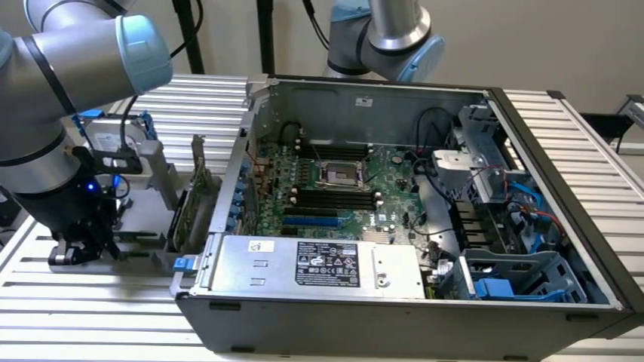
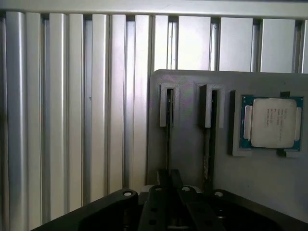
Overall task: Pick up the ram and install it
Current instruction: 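Pick up the ram and move it above insertion slot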
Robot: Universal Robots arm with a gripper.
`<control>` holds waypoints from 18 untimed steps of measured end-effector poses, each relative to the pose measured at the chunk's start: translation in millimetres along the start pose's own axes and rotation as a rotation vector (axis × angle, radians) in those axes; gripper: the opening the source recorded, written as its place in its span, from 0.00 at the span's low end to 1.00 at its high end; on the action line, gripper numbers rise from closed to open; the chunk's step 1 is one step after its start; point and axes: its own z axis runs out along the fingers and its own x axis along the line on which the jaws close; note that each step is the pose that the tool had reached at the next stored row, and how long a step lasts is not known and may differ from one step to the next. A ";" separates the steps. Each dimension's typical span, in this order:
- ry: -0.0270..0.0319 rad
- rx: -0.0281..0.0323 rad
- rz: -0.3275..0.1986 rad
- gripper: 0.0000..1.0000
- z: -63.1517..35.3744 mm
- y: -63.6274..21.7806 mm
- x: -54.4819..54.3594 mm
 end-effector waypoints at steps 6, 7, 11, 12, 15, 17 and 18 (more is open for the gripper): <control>-0.0013 0.0000 0.000 0.13 0.0 0.1 1.5; -0.0028 0.0001 0.000 0.13 0.0 0.1 2.4; -0.0081 0.0001 0.000 0.13 -0.1 0.1 4.1; -0.0088 0.0001 0.000 0.13 -0.1 0.1 4.1; -0.0090 0.0000 0.000 0.13 -1.2 0.2 4.2; -0.0091 0.0001 0.000 0.13 -3.6 0.2 4.2; -0.0091 0.0001 0.000 0.13 -5.5 0.2 4.2</control>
